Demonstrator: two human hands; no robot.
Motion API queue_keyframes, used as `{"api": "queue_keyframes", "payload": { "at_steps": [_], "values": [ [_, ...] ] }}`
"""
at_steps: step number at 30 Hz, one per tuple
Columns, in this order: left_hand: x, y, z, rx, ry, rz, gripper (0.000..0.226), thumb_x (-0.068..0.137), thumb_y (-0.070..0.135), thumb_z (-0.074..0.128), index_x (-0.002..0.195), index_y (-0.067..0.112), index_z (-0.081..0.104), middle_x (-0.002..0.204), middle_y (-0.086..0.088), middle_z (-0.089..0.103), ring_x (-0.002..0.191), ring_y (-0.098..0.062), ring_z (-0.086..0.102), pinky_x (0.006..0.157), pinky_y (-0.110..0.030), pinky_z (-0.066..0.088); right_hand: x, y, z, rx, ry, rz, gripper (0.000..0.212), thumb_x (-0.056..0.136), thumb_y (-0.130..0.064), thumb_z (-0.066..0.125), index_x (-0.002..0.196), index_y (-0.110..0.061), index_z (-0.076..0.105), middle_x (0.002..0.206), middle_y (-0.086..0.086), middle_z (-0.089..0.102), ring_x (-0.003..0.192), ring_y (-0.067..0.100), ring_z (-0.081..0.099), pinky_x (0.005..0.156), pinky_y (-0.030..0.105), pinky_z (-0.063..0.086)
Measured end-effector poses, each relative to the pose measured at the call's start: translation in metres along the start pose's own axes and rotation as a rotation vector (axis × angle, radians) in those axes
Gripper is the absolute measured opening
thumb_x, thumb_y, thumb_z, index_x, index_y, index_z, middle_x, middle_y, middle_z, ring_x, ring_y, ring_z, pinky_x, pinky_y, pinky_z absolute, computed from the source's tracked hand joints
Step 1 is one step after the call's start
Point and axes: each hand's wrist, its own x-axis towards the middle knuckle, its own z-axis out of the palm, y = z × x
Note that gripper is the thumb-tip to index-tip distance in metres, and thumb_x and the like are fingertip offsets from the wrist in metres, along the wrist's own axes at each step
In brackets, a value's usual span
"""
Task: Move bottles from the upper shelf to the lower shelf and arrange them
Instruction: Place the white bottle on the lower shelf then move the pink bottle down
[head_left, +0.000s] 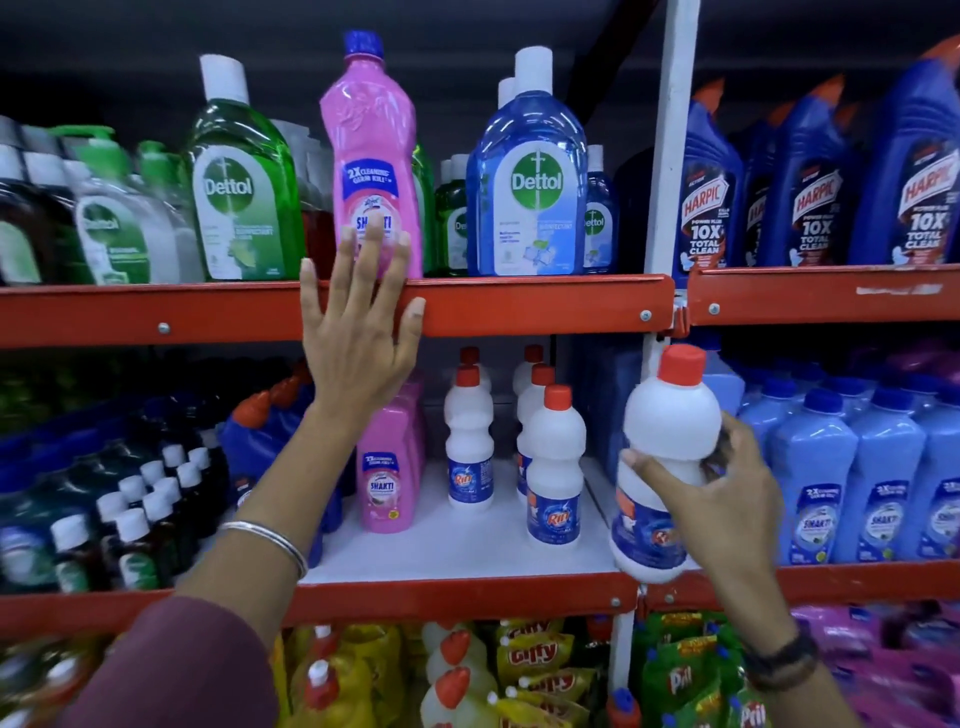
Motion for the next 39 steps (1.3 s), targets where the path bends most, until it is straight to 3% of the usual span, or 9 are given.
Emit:
{"api": "queue_keyframes", "payload": {
  "at_steps": [7, 17, 31, 35, 39],
  "values": [
    [-0.003, -0.033, -0.002, -0.022, 0.013, 0.033, 0.051, 0.101, 0.043, 0.033, 0.150, 0.027, 0.032, 0.157, -0.004, 0.031, 0.147, -0.025, 0.024, 0.117, -0.051, 0.018, -0.034, -0.033, 0.075, 0.106, -0.241, 0.026, 0.076, 0.058, -0.035, 0.084, 0.123, -0.022, 0.048, 0.102, -0.010, 0.059, 0.091, 0.013, 0.059, 0.077, 0.029, 0.050],
    [-0.004, -0.036, 0.004, -0.024, 0.092, 0.066, 0.050, 0.102, 0.046, 0.030, 0.147, 0.026, 0.038, 0.153, -0.005, 0.039, 0.143, -0.026, 0.032, 0.116, -0.050, 0.022, -0.046, -0.012, 0.165, -0.010, -0.218, 0.026, 0.075, 0.058, -0.040, 0.083, 0.119, -0.018, 0.045, 0.112, 0.004, 0.065, 0.099, 0.026, 0.062, 0.079, 0.041, 0.053],
    [-0.003, -0.035, 0.005, -0.035, 0.091, 0.064, 0.050, 0.102, 0.046, 0.028, 0.147, 0.025, 0.039, 0.153, -0.005, 0.040, 0.143, -0.026, 0.034, 0.116, -0.049, 0.022, -0.044, 0.007, 0.188, -0.095, -0.235, -0.003, 0.073, 0.065, -0.043, 0.078, 0.121, -0.011, 0.046, 0.117, 0.011, 0.064, 0.103, 0.030, 0.062, 0.078, 0.040, 0.055],
    [-0.003, -0.035, -0.001, -0.047, 0.032, 0.060, 0.050, 0.102, 0.044, 0.028, 0.148, 0.024, 0.037, 0.155, -0.005, 0.037, 0.144, -0.025, 0.031, 0.117, -0.048, 0.019, -0.044, 0.002, 0.177, -0.195, -0.295, 0.003, 0.066, 0.067, -0.059, 0.068, 0.110, -0.011, 0.053, 0.101, 0.008, 0.070, 0.089, 0.028, 0.065, 0.065, 0.034, 0.052],
    [-0.004, -0.041, -0.008, -0.077, -0.055, 0.092, 0.052, 0.102, 0.043, 0.031, 0.151, 0.025, 0.029, 0.158, -0.004, 0.029, 0.147, -0.023, 0.025, 0.118, -0.047, 0.017, -0.040, -0.039, 0.151, -0.457, -0.225, -0.118, 0.061, 0.067, -0.071, 0.056, 0.088, -0.014, 0.053, 0.083, 0.007, 0.067, 0.079, 0.029, 0.062, 0.058, 0.030, 0.037]
  ]
}}
